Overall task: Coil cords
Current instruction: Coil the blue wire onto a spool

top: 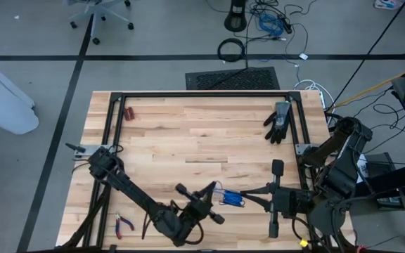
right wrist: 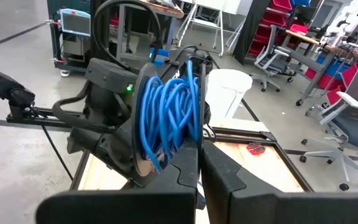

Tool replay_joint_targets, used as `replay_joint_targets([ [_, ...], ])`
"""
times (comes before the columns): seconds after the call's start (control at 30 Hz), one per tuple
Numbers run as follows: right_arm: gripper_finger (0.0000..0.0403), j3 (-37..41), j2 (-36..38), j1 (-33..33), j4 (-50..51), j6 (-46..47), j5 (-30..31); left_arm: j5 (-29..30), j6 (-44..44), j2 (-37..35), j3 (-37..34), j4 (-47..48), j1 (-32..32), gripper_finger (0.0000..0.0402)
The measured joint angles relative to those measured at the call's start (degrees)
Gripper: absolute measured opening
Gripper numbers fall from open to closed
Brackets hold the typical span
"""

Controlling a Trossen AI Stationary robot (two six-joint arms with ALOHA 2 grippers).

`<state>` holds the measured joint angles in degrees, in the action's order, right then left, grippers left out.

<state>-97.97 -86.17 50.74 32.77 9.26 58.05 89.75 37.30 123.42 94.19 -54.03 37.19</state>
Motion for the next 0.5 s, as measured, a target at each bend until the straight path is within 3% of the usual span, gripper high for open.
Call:
replay_joint_targets([
  [0.27, 0.0, -0.02, -0.51, -0.86, -0.77, 0.02, 3.1, -8.83, -14.73, 0.11, -0.02, 7.44, -1.37, 0.0001],
  [0.5, 0.0, -0.02, -2.98, -2.9, -1.49, -0.83, 5.42, -15.47, -22.22, 0.15, -0.02, 8.95, -3.42, 0.0001],
])
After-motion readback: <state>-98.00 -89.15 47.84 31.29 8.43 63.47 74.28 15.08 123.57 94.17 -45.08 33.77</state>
